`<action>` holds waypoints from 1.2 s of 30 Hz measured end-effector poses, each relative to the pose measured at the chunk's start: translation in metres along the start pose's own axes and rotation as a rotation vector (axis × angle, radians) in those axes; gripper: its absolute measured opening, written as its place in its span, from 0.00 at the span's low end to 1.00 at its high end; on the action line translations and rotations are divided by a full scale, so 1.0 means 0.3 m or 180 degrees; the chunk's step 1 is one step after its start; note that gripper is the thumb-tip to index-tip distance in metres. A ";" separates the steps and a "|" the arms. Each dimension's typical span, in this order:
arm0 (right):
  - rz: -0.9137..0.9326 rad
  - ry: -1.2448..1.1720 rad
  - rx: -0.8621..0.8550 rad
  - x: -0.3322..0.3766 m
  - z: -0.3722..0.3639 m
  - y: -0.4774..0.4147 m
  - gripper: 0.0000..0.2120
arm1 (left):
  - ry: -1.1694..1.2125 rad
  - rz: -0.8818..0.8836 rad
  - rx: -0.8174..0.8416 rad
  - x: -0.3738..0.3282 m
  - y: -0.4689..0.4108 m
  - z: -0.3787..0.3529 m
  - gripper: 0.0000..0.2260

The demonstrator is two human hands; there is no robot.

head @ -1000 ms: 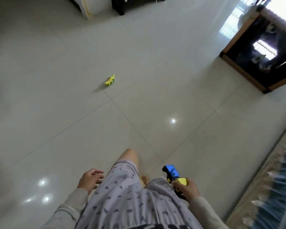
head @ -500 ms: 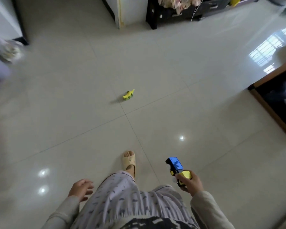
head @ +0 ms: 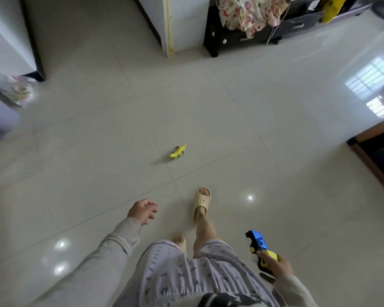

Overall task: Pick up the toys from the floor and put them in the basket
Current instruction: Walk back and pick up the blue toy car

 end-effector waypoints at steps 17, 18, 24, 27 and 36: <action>0.1022 0.0768 0.0778 1.064 -0.365 -0.108 0.13 | 0.0590 0.1491 -0.0293 -0.077 -0.199 -0.006 0.07; 0.1017 0.0774 0.0820 1.098 -0.388 -0.105 0.14 | 0.0577 0.1526 -0.0309 -0.091 -0.211 0.001 0.06; 0.0973 0.0956 0.0765 1.225 -0.517 -0.092 0.14 | 0.0360 0.1495 -0.0313 -0.245 -0.352 0.058 0.05; 0.0820 0.1008 0.0649 1.243 -0.562 -0.098 0.16 | 0.0100 0.1311 -0.0306 -0.368 -0.476 0.100 0.05; 0.0287 0.0644 0.0475 1.349 -0.660 -0.146 0.17 | -0.0462 0.0629 -0.0119 -0.821 -0.836 0.199 0.07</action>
Point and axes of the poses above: each hand's wrist, its own y-axis away from the middle knuckle, its own z-axis out of the back of the hand, x = y × z, the point moved 1 cm from there along -y, towards the middle knuckle, and after that the axes turned 10 degrees about -x, right-handed, at the moved point
